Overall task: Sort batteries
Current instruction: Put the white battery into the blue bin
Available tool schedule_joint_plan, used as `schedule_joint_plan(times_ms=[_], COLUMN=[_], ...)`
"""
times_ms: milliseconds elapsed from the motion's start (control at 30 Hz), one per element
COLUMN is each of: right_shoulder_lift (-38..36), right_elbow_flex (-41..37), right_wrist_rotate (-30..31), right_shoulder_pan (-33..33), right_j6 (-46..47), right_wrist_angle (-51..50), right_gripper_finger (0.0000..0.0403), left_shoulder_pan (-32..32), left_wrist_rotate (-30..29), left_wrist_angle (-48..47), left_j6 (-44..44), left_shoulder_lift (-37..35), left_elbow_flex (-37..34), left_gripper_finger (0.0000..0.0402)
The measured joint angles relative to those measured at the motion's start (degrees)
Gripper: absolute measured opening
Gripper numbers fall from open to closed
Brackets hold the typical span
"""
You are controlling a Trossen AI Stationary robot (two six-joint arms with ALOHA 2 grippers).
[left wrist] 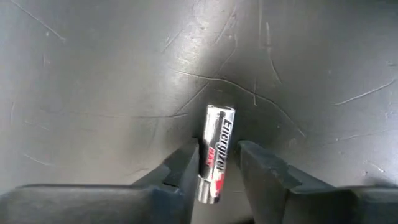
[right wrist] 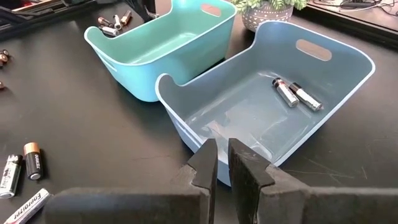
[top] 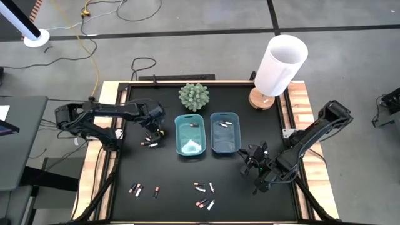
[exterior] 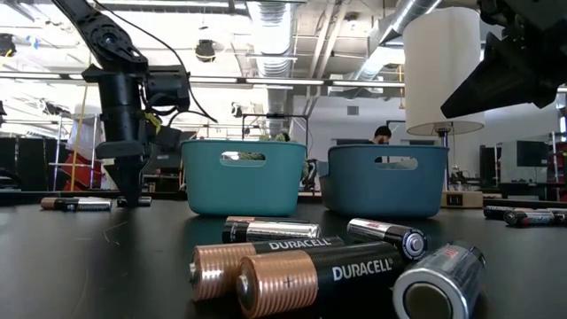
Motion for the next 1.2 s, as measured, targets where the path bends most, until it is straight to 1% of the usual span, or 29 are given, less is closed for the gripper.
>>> schedule_joint_plan(times_ms=[167, 467, 700, 833, 967, 1067, 1200], right_shoulder_lift=[0.0, 0.0, 0.0, 0.0, 0.0, 0.0, 0.0], right_elbow_flex=[0.0, 0.0, 0.0, 0.0, 0.0, 0.0, 0.0], right_wrist_rotate=[0.0, 0.0, 0.0, 0.0, 0.0, 0.0, 0.0], right_shoulder_pan=[0.0, 0.0, 0.0, 0.0, 0.0, 0.0, 0.0], right_j6=[0.0, 0.0, 0.0, 0.0, 0.0, -0.2, -1.1], right_wrist_angle=[0.0, 0.1, 0.1, 0.0, 0.0, 0.0, 0.2], right_gripper_finger=[0.0059, 0.0059, 0.0059, 0.0059, 0.0059, 0.0059, 0.0059], left_shoulder_pan=[0.0, 0.1, -0.3, -1.5, -3.8, -6.7, -11.1], left_wrist_rotate=[0.0, -1.2, -0.8, -0.5, -0.5, -0.4, -0.4], left_wrist_angle=[0.7, -0.1, -1.7, -1.4, -0.9, -0.9, 0.0], left_j6=[0.6, 1.1, 0.4, -0.3, -0.4, 0.8, 3.4], left_shoulder_lift=[-2.6, -7.2, -13.2, -15.1, -13.7, -9.7, -1.6], left_elbow_flex=[-0.1, -0.2, 4.2, 9.4, 17.2, 23.7, 32.5], left_gripper_finger=[0.0038, 0.0037, 0.0037, 0.0037, 0.0037, 0.0037, 0.0037])
